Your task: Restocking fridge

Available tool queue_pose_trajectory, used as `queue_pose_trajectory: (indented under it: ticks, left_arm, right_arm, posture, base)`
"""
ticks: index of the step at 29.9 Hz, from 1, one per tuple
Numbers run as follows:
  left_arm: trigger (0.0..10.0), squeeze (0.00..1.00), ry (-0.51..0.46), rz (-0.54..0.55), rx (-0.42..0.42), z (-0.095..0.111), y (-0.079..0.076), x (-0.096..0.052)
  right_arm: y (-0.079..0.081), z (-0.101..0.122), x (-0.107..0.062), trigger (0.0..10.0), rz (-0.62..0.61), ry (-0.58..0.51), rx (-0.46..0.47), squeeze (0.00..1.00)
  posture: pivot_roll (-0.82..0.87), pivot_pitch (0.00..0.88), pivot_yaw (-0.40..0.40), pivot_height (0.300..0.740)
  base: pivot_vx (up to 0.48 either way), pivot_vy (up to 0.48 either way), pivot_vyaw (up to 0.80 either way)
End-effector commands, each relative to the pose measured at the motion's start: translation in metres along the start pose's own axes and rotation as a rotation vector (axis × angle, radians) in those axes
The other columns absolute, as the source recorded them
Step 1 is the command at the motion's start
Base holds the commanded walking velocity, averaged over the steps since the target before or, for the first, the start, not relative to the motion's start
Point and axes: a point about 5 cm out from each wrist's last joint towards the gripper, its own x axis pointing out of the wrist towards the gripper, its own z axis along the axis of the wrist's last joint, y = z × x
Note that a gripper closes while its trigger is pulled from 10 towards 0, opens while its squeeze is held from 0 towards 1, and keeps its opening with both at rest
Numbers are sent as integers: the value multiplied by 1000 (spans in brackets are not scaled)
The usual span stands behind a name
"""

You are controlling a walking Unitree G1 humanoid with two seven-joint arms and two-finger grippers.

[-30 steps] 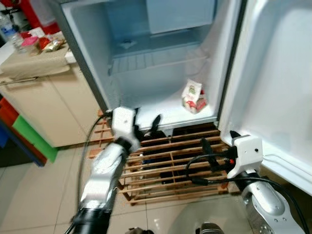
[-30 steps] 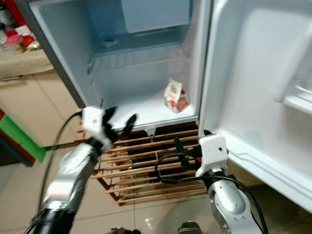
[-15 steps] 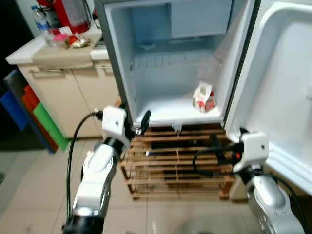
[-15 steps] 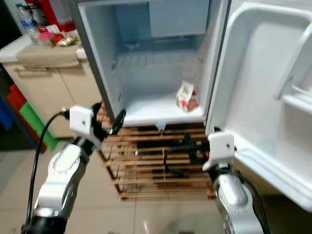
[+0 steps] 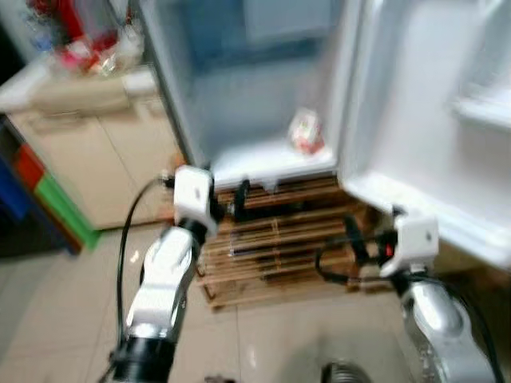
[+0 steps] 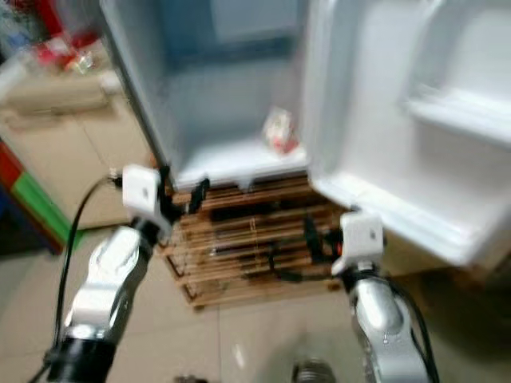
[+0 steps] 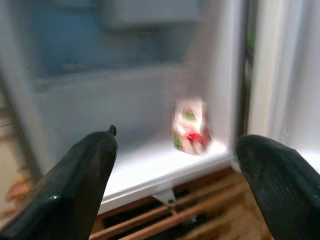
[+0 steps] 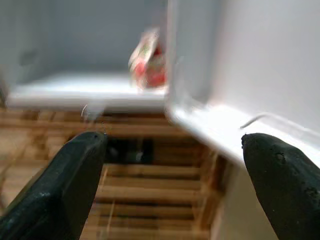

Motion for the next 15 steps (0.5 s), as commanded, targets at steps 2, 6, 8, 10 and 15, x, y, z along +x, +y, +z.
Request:
queue_pose_trajectory:
  ticks: [2, 6, 8, 10, 15]
  left_arm:
    - [10000, 0, 153, 193, -93, -29, 35, -19]
    - [10000, 0, 136, 289, -24, -29, 51, -33]
    - [10000, 0, 124, 302, -8, -28, 49, -32]
    - [10000, 0, 120, 296, 8, -27, 44, -33]
    - [10000, 0, 88, 236, -11, -23, 35, -32]
  right_arm:
    - [4, 5, 3, 10000, -4, -30, 9, 102]
    - [0, -1, 1, 10000, -42, -11, 75, 98]
    - [-1, -2, 2, 10000, -50, -11, 85, 106]
    - [-5, -3, 3, 10000, -61, -11, 97, 106]
    - [-11, -7, 5, 10000, -71, -2, 79, 110]
  posture:
    - [-206, 0, 148, 740]
    - [-186, 0, 126, 740]
    - [-175, 0, 116, 740]
    - [-168, 0, 110, 740]
    - [-157, 0, 102, 740]
  base:
    - [0, 0, 0]
    - [0, 0, 0]
    - [0, 0, 0]
    - [0, 0, 0]
    - [0, -96, 0]
